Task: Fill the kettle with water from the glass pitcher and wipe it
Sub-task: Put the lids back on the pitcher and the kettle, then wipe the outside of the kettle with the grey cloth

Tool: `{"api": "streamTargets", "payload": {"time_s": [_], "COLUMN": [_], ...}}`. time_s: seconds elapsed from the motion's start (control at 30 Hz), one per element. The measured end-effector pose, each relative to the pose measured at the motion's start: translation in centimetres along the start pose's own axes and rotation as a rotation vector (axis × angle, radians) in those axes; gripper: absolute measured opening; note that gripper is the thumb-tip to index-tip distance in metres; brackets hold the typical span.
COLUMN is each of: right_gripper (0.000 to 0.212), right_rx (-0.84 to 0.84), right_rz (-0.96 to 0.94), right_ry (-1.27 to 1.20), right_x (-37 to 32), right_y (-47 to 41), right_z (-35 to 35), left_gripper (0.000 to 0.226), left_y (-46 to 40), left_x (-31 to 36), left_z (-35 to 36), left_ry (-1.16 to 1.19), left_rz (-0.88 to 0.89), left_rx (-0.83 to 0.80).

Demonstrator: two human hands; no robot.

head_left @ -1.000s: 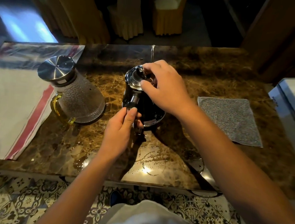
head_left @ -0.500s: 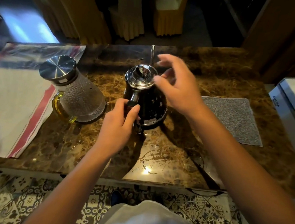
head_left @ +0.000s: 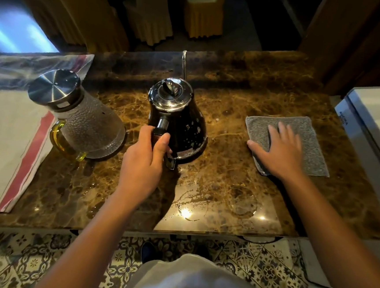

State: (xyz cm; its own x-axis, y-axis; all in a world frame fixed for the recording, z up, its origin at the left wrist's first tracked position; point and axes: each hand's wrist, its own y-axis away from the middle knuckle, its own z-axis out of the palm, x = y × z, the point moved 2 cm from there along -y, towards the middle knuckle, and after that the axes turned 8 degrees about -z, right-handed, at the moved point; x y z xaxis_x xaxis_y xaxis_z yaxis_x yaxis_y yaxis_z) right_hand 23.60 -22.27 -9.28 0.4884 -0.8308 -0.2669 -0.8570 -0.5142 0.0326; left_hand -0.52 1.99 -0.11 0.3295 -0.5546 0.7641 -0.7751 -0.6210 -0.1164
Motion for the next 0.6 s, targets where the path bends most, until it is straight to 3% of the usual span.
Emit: {"api": "streamTargets", "payload": {"time_s": [0.2, 0.3, 0.4, 0.5, 0.6], "right_gripper": [0.028, 0.022, 0.008, 0.011, 0.008], "right_rx": [0.271, 0.292, 0.317, 0.26, 0.226], "right_rz": [-0.078, -0.011, 0.195, 0.352, 0.365], "right_ry": [-0.258, -0.499, -1.043, -1.549, -1.763], "right_x": [-0.2, -1.0, -2.5, -4.3, -6.2], "right_y": [1.0, 1.4, 1.5, 1.2, 1.0], "right_z": [0.1, -1.0, -2.7, -3.7, -4.7], "left_gripper": [0.038, 0.044, 0.046, 0.041, 0.033], "left_y": [0.1, 0.4, 1.5, 2.4, 2.4], "left_x": [0.4, 0.8, 1.5, 1.9, 2.1], "left_z": [-0.1, -0.4, -0.6, -1.2, -2.1], "left_ry": [-0.018, 0.025, 0.052, 0.082, 0.043], "left_rz": [0.002, -0.052, -0.083, -0.104, -0.098], "left_rx": [0.01, -0.067, -0.109, -0.136, -0.176]}}
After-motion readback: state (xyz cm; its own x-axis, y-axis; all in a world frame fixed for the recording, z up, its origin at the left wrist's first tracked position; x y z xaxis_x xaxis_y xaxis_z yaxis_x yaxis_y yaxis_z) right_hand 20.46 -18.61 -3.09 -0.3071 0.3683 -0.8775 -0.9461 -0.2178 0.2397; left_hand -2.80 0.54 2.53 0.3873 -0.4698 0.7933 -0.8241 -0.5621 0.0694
